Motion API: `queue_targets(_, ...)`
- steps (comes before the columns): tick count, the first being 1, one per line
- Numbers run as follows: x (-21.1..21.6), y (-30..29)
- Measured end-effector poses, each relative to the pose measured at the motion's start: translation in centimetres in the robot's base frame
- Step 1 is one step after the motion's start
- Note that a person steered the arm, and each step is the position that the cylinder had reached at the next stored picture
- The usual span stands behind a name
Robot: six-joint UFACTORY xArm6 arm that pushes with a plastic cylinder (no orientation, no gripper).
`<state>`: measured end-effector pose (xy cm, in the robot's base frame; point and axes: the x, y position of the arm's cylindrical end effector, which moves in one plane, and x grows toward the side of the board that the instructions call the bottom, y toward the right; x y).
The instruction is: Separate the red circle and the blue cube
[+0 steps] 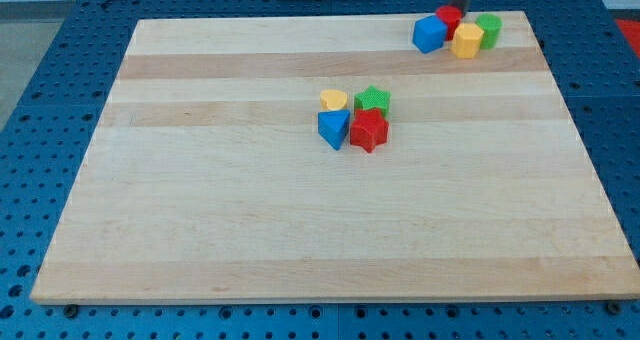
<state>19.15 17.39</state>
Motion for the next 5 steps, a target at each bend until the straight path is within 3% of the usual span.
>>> queue_targets(2,1.4,-0.7)
queue_targets(5,9.3,-6.9)
